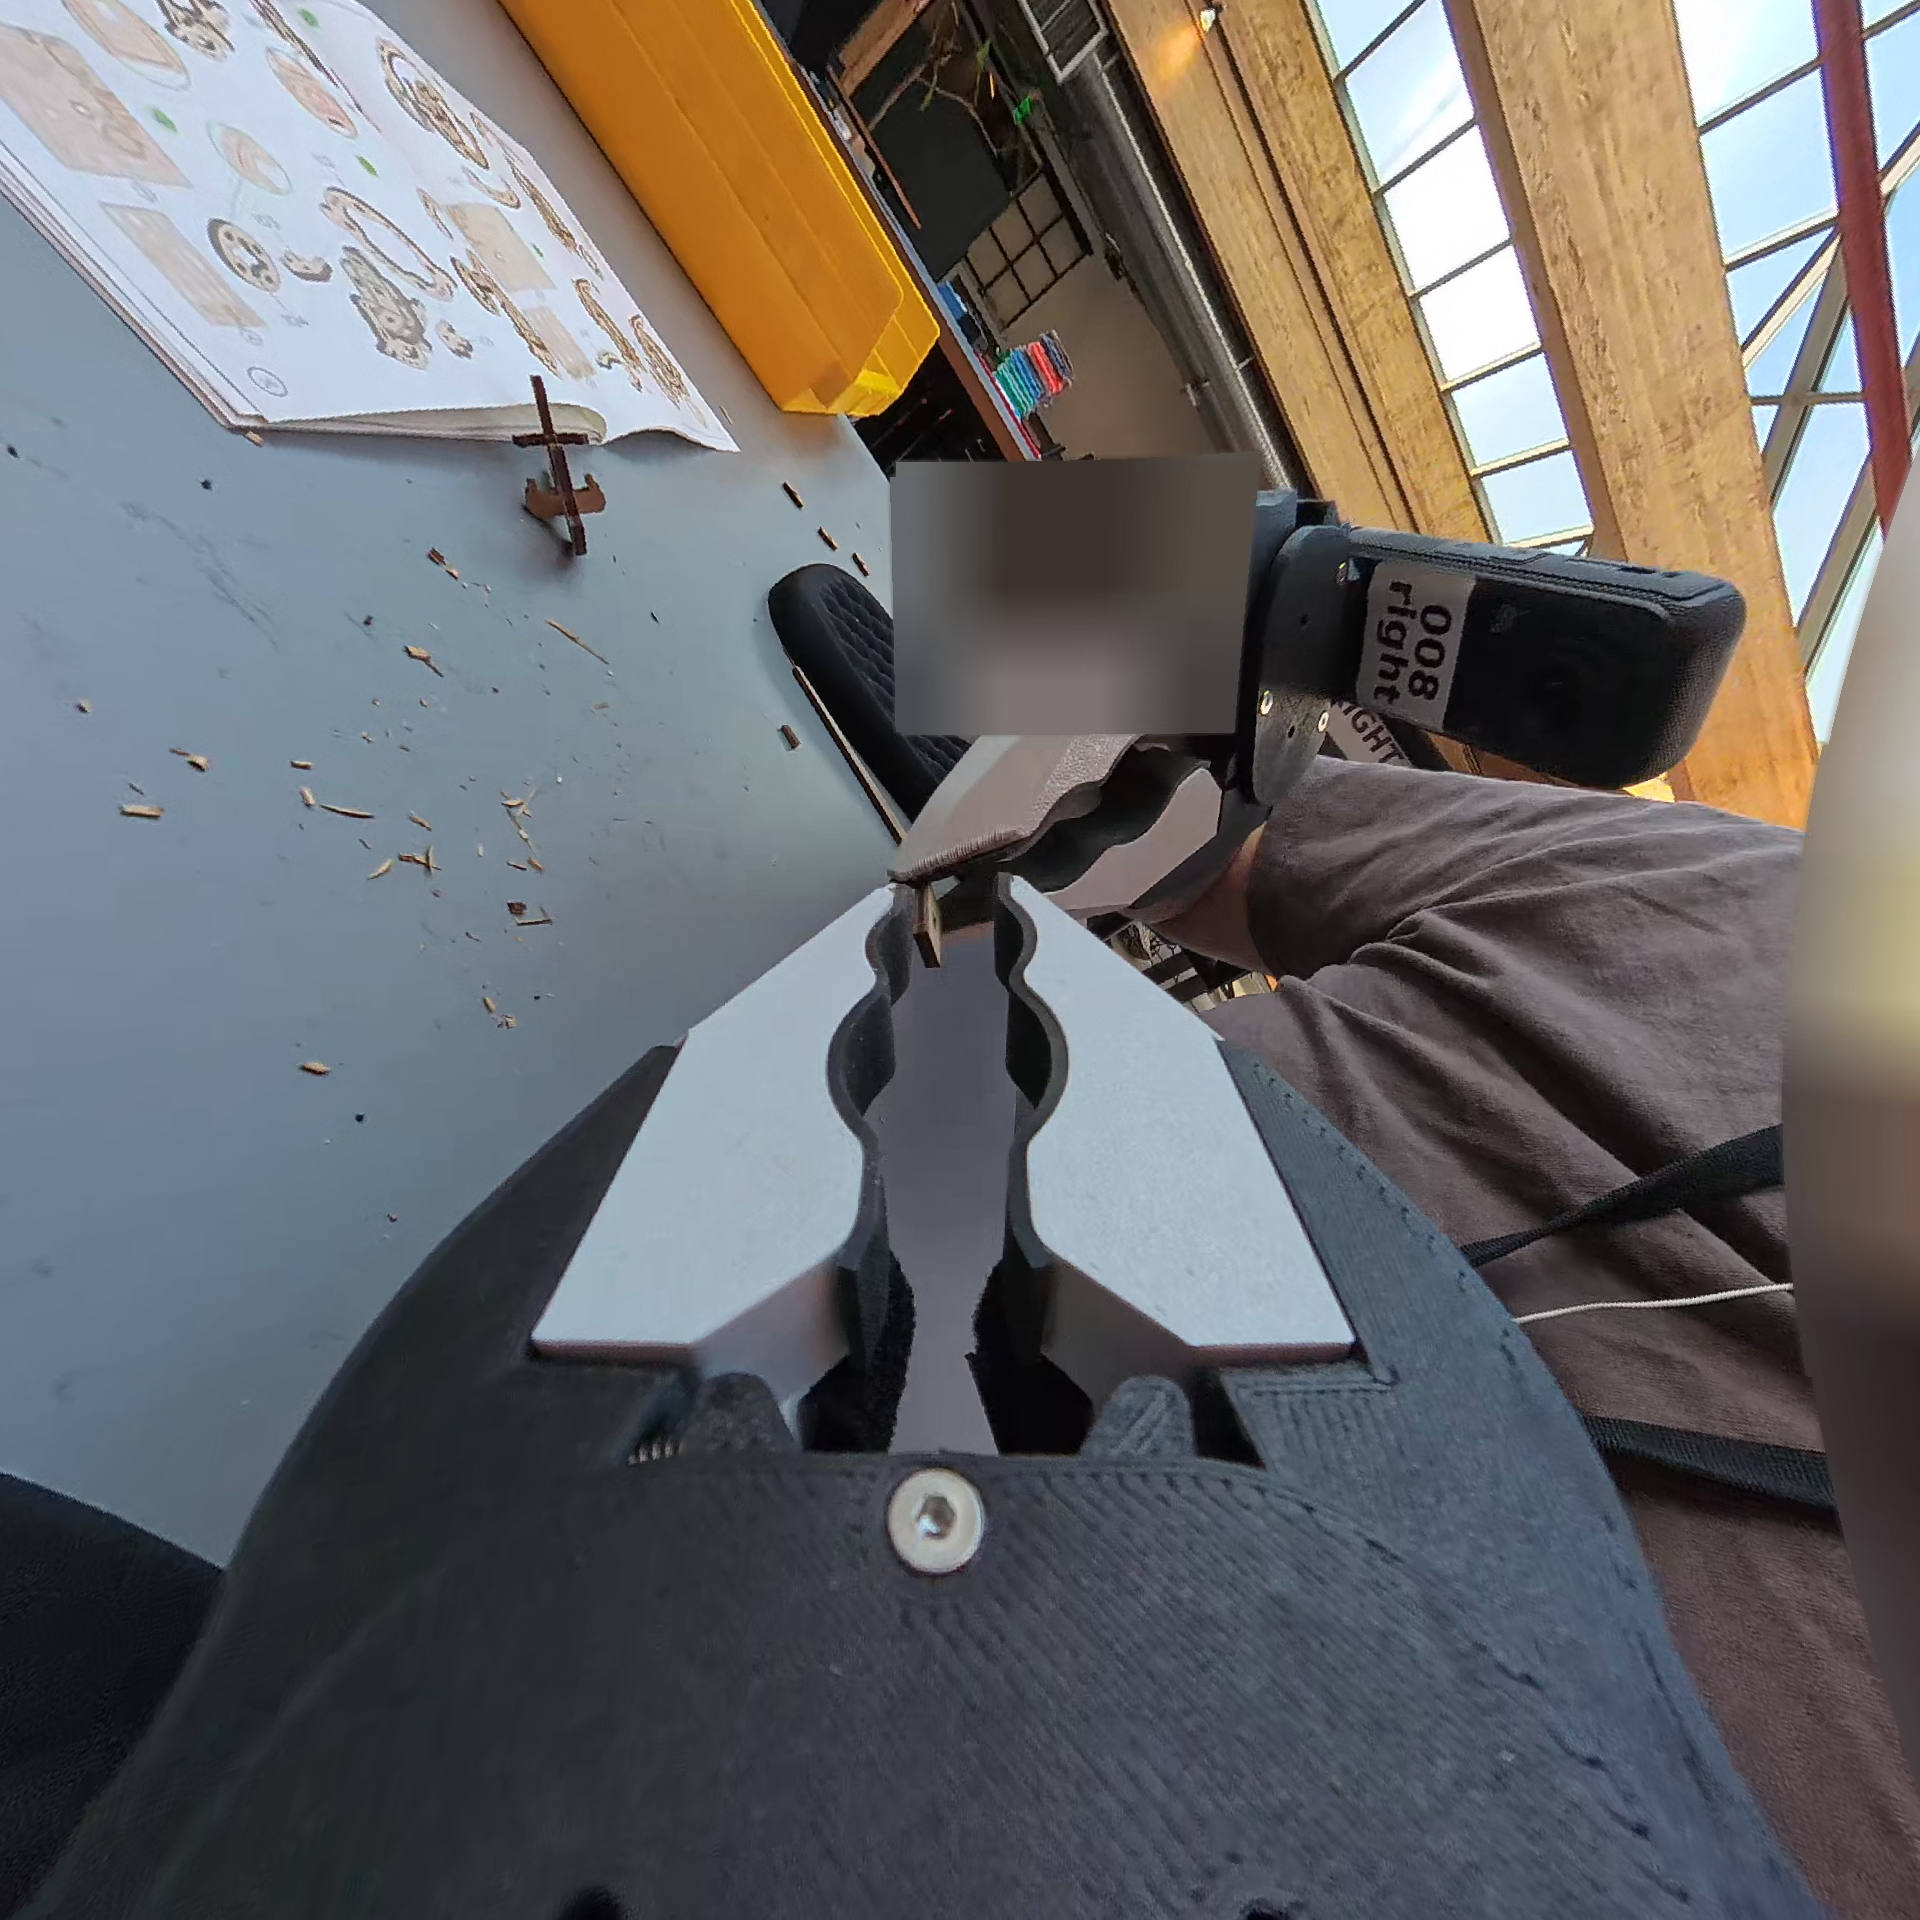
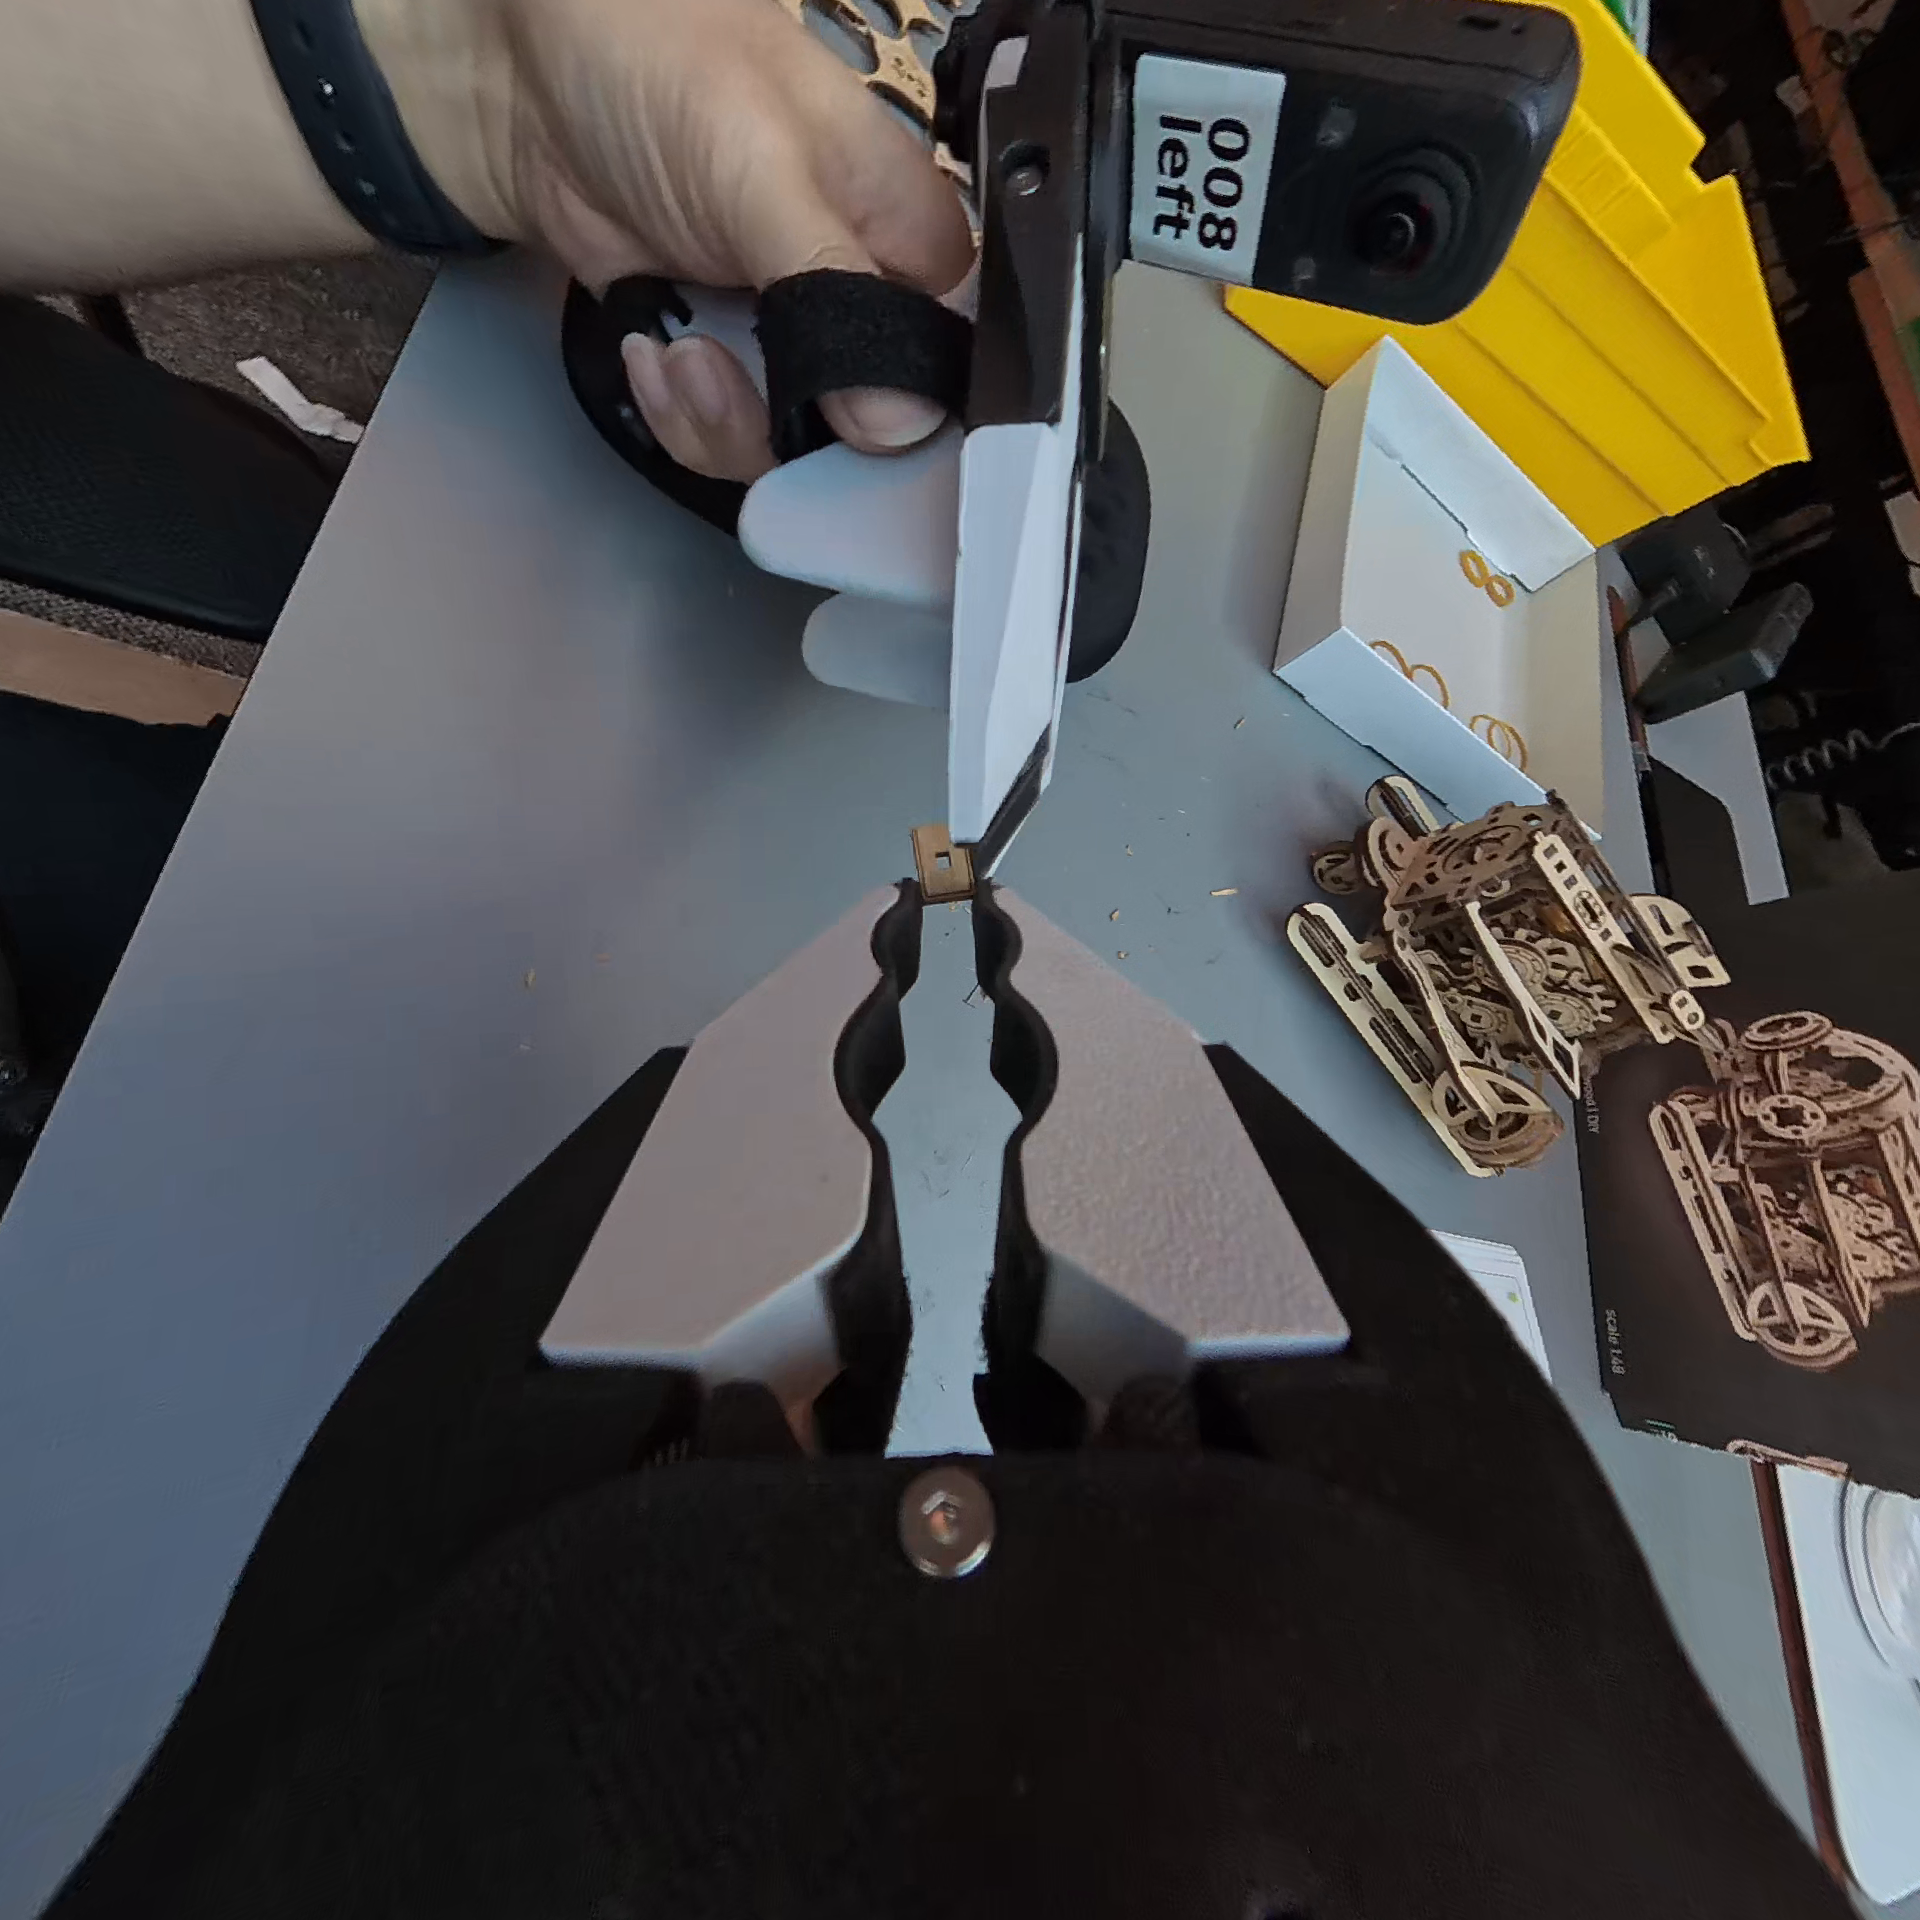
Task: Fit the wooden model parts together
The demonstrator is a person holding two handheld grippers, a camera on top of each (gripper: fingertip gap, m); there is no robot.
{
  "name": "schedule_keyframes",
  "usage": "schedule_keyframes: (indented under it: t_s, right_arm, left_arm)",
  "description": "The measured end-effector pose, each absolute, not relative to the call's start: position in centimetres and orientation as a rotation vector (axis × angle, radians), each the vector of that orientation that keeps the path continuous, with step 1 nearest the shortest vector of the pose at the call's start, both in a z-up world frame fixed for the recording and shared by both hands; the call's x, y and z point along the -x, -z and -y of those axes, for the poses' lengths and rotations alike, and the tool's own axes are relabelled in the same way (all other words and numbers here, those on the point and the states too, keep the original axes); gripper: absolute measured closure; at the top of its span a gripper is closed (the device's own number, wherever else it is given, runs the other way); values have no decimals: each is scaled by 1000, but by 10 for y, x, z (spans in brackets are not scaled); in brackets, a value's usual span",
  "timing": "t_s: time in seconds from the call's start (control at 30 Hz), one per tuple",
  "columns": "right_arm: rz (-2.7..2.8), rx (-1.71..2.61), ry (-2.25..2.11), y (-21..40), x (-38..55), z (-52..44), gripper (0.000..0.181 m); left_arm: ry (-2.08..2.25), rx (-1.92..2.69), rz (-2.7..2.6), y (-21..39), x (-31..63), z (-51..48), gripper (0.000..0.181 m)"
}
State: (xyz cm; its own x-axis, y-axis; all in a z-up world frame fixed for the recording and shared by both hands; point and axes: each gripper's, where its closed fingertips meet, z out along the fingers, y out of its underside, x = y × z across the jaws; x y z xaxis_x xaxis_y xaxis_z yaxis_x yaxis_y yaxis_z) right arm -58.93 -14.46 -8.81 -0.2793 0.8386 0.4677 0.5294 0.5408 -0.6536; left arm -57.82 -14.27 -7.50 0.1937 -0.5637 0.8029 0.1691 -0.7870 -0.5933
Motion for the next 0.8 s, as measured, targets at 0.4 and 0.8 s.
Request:
schedule_keyframes:
  t_s: [0.4, 0.8]
  right_arm:
    - [1746, 1237, -589, 84, 601, 136, 173]
    - [1544, 1319, -606, 74, 600, 113, 173]
  left_arm:
    - [1606, 1899, -250, 79, 588, 131, 180]
    - [1664, 1747, -86, 63, 610, 119, 181]
